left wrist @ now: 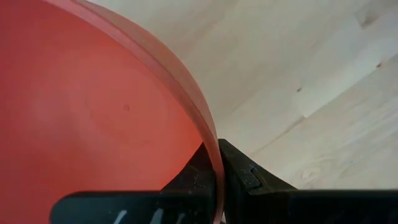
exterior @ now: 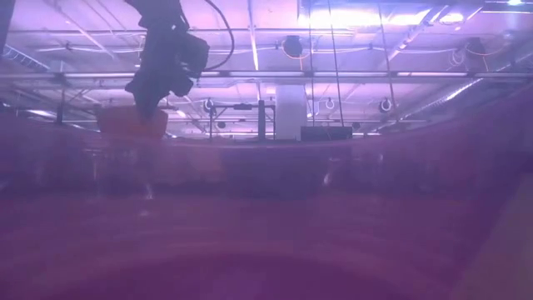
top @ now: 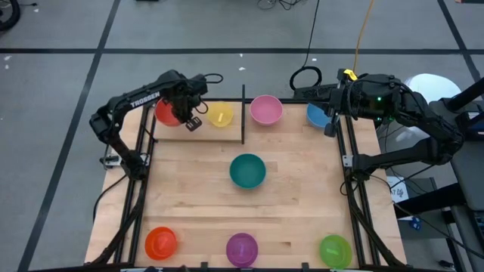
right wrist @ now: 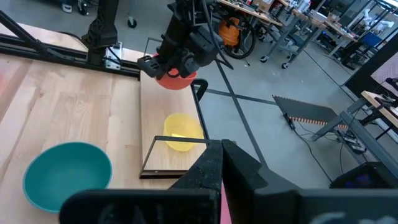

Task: Place and stack bowls onto a shelf
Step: Put the top orange bowl on the shelf, then stack the dark green bowl on top of the orange bowl on the shelf

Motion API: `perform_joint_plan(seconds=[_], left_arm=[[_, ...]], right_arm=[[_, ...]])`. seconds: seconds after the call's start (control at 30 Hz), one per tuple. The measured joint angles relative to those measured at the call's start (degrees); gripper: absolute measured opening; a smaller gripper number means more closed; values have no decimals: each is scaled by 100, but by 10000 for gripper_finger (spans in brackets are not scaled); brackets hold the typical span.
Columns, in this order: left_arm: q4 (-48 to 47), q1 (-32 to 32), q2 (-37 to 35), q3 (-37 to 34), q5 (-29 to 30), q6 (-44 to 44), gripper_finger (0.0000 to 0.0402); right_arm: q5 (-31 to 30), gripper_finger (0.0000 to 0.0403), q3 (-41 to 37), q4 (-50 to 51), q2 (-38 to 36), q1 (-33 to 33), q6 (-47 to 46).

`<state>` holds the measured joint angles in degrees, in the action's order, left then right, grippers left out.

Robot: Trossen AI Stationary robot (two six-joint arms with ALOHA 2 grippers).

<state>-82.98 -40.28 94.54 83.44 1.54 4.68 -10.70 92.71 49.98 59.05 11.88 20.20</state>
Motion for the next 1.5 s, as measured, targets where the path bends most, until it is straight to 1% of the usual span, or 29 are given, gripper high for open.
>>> perform_joint_plan(seconds=[0.17,0.47,0.63,0.73,0.83,0.93,1.03,1.17,1.33,1.5], left_arm=[[85,-30,-3,-68,0,44,4],[491,-25,-2,-1026,-2,150,4],[830,-25,0,-1221,31,161,4],[1025,-25,-2,-1222,68,131,4],[1026,-25,-2,-1222,70,39,7],[1023,-25,-2,-1222,57,-6,28],[1007,-25,-2,-1222,49,139,51],[810,-22,-2,-1184,-78,229,67],[153,-19,-2,-801,-160,159,70],[-331,-19,-2,-185,-158,167,71]], right_arm=[[0,0,0,2,0,1,1],[0,0,0,2,0,0,44],[0,0,0,2,0,2,44],[0,0,0,2,0,0,44],[0,0,0,2,0,0,44],[0,0,0,2,0,1,44],[0,0,0,2,0,2,44],[0,0,0,2,0,1,44],[0,0,0,2,0,0,44],[3,0,0,13,0,1,42]])
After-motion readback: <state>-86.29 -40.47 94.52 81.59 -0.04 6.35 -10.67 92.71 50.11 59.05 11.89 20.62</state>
